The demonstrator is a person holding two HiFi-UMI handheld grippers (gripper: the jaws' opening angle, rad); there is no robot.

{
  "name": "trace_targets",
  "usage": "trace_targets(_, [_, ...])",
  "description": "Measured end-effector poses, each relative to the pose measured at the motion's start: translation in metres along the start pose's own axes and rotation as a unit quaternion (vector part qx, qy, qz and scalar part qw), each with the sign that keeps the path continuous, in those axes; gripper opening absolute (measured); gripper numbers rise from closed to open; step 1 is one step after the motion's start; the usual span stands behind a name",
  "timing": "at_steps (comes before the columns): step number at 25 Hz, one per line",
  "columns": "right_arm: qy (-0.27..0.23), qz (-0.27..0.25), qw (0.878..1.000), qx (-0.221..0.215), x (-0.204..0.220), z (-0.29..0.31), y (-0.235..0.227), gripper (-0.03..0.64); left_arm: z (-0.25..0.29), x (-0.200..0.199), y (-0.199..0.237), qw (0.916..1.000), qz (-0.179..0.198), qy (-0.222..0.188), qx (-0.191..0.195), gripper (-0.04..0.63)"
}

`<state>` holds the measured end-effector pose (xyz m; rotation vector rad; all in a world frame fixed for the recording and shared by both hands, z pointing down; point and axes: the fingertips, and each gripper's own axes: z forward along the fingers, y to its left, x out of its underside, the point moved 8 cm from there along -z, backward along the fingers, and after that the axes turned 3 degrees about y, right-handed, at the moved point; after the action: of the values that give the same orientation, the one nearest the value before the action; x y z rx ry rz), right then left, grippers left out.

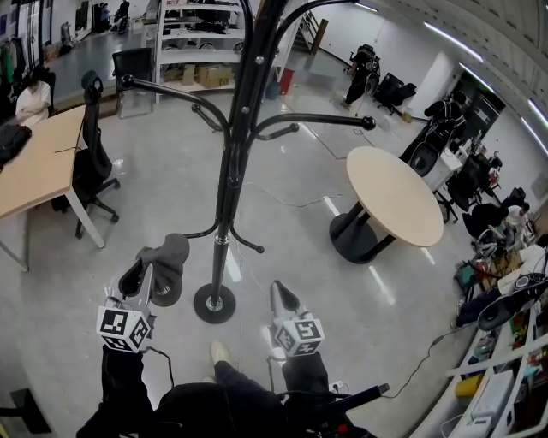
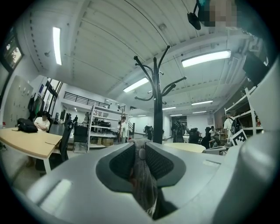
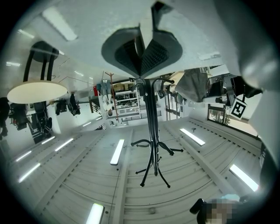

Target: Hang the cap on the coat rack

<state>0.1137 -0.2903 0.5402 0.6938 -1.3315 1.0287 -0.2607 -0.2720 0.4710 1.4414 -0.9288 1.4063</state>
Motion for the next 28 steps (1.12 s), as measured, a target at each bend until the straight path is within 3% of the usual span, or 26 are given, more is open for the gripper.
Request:
trace_targets(9, [0.009, 0.002, 1.0, 0.017, 0.001, 0.011, -0.014, 0.002, 0.035, 0.01, 0.008, 0.9998, 0.006, 0.017, 0.009, 0.078])
trace_targets(28, [0.029, 0.013, 0.999, 0.027, 0.015, 0.02, -0.023, 0.002, 0.06, 0.049, 0.018, 0.9975, -0.024, 0.064, 0.015, 0.08])
